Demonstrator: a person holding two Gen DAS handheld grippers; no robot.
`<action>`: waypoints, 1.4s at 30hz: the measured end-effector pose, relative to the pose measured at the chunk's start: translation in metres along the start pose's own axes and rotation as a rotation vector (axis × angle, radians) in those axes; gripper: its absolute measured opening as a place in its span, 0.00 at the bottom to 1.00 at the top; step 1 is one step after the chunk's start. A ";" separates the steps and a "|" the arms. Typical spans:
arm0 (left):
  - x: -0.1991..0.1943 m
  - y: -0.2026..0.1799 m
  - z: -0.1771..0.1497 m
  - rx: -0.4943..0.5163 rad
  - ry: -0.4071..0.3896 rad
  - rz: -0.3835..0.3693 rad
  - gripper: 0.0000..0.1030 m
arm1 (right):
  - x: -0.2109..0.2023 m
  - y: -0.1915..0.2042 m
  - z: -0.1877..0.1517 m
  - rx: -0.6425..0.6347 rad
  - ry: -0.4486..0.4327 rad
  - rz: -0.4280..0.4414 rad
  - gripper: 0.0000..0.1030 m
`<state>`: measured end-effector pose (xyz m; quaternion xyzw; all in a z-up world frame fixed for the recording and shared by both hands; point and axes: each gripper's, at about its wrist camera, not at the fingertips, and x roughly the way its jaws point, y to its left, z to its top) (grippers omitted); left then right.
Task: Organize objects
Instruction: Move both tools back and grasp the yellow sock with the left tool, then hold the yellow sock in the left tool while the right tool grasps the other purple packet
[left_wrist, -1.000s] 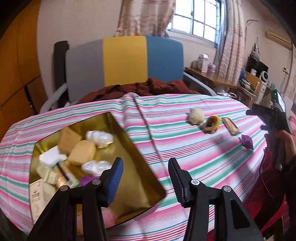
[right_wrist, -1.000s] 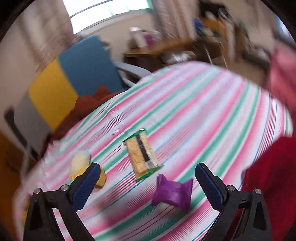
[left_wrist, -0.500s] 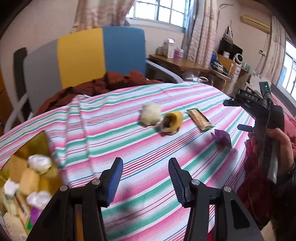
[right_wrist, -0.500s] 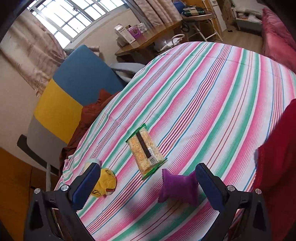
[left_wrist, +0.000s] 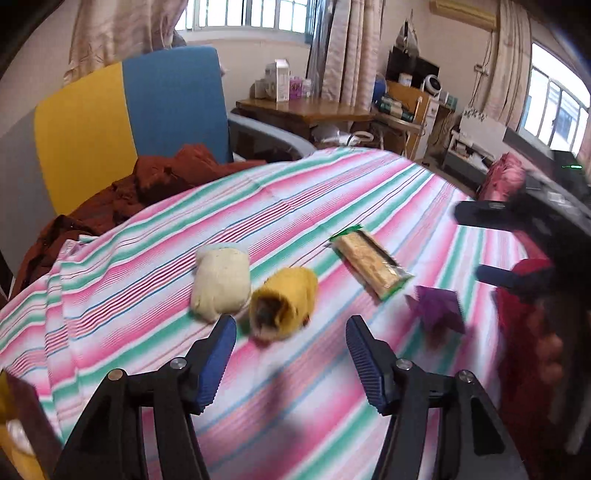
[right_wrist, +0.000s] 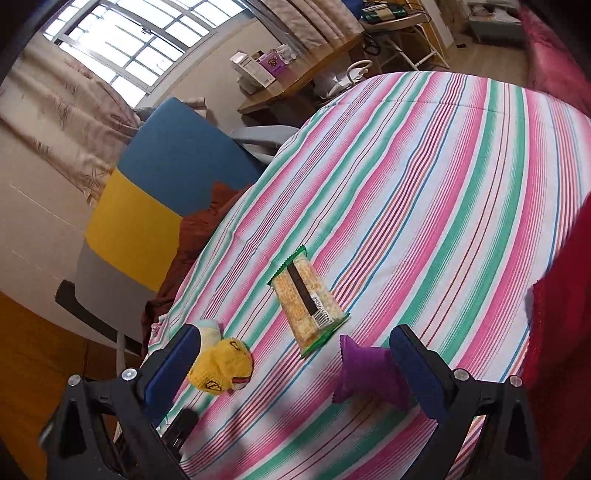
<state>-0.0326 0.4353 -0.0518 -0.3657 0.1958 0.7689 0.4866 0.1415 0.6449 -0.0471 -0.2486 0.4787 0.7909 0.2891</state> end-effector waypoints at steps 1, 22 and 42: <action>0.007 0.000 0.003 0.007 0.001 0.004 0.61 | 0.000 0.001 -0.001 -0.005 0.001 0.003 1.00; 0.028 -0.016 -0.036 0.087 0.037 0.050 0.29 | 0.015 0.011 -0.006 -0.072 0.052 -0.047 1.00; -0.051 0.005 -0.111 -0.074 0.064 -0.003 0.27 | 0.036 0.025 -0.014 -0.193 0.214 -0.044 1.00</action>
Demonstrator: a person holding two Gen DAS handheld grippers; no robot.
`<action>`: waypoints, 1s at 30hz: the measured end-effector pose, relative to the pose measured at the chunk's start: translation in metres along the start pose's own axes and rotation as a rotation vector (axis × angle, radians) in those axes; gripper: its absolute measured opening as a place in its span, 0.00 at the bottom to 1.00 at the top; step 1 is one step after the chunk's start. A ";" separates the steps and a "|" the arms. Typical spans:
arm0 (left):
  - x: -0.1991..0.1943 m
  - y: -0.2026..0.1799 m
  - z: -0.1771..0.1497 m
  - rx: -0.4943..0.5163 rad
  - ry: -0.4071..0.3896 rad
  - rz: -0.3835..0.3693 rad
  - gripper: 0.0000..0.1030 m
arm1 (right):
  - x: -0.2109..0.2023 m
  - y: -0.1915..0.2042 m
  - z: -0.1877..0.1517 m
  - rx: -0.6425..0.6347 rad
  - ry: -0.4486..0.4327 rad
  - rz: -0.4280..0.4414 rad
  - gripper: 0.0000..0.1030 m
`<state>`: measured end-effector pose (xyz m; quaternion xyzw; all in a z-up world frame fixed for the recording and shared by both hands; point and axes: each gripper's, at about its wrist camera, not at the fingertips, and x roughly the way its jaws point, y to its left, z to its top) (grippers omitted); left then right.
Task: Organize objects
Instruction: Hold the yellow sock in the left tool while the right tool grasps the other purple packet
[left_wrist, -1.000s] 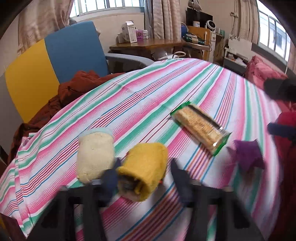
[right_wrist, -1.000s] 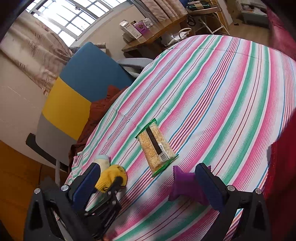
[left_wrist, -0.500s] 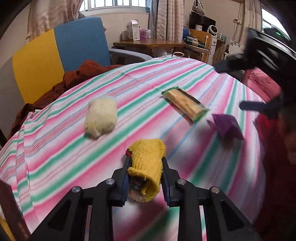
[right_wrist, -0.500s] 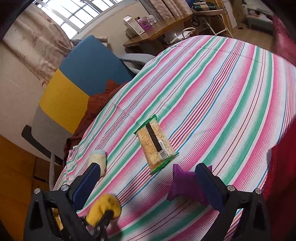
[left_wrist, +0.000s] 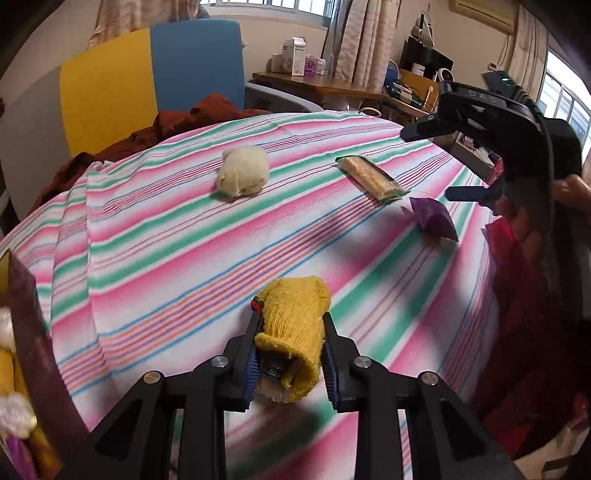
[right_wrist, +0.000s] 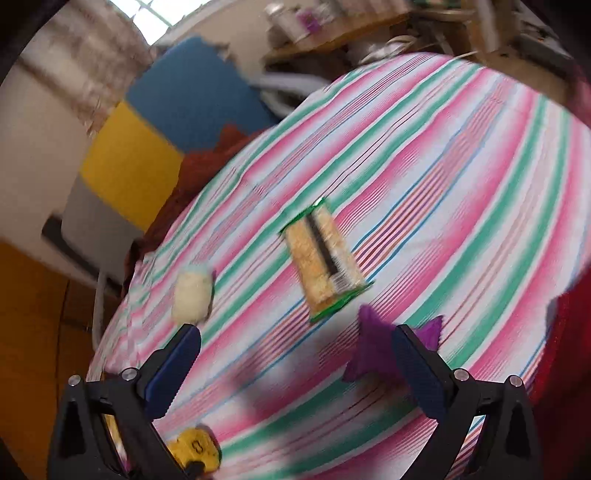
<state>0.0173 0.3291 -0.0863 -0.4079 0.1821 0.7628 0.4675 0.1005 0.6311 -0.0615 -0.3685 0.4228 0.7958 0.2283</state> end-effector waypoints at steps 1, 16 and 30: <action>-0.003 0.001 -0.002 0.001 -0.001 -0.001 0.27 | 0.000 0.002 0.002 -0.036 0.030 0.007 1.00; -0.029 0.016 -0.018 -0.067 -0.026 -0.045 0.27 | 0.045 0.025 -0.013 -0.838 0.366 -0.410 0.82; -0.050 0.021 -0.022 -0.097 -0.064 -0.046 0.28 | 0.059 0.017 -0.014 -0.794 0.457 -0.387 0.38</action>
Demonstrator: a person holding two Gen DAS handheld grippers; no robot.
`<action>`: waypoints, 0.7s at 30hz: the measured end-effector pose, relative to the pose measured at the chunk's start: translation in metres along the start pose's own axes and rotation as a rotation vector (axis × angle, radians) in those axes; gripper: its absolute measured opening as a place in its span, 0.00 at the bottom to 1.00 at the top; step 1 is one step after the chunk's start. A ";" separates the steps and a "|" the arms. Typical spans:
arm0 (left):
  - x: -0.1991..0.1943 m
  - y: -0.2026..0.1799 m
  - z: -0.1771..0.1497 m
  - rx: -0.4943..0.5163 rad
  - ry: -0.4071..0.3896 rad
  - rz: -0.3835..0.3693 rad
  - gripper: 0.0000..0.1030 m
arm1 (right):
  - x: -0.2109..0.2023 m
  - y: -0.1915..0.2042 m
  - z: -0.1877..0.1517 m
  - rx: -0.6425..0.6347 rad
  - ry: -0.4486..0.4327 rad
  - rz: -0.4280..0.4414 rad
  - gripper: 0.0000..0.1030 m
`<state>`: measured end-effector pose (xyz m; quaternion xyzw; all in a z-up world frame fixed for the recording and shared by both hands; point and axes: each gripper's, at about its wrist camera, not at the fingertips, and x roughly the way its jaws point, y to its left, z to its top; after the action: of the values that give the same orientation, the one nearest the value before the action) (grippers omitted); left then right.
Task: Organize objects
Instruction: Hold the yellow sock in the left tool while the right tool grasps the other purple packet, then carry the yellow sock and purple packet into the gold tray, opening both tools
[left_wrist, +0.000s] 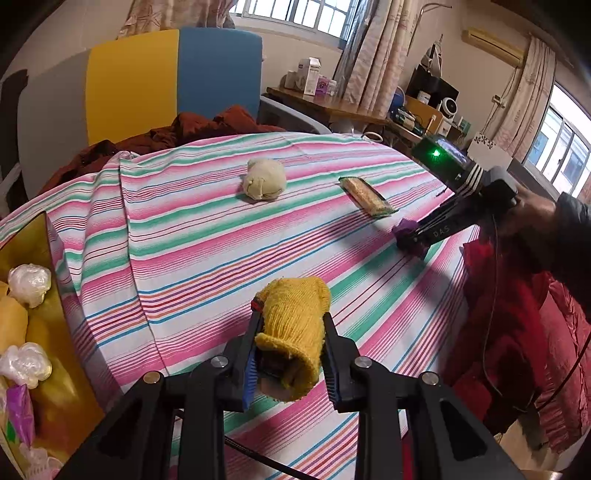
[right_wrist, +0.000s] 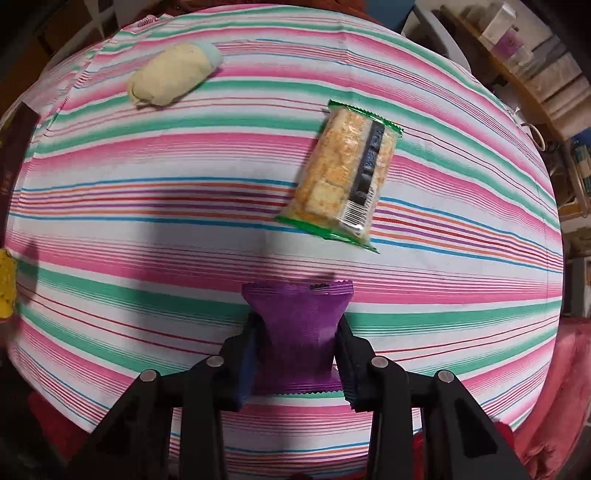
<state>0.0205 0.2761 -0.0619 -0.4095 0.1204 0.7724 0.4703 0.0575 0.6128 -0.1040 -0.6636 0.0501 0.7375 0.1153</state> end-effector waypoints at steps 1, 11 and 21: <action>-0.002 0.000 0.000 -0.001 -0.006 0.000 0.28 | -0.002 0.002 0.000 0.003 -0.007 0.011 0.38; -0.034 0.012 0.000 -0.052 -0.077 0.025 0.28 | -0.011 0.072 0.005 -0.110 -0.027 0.135 0.38; -0.068 0.029 -0.005 -0.093 -0.142 0.125 0.28 | -0.012 0.107 0.009 -0.139 -0.060 0.188 0.42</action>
<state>0.0143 0.2147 -0.0202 -0.3669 0.0760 0.8321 0.4089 0.0252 0.5102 -0.0996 -0.6401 0.0575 0.7662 0.0009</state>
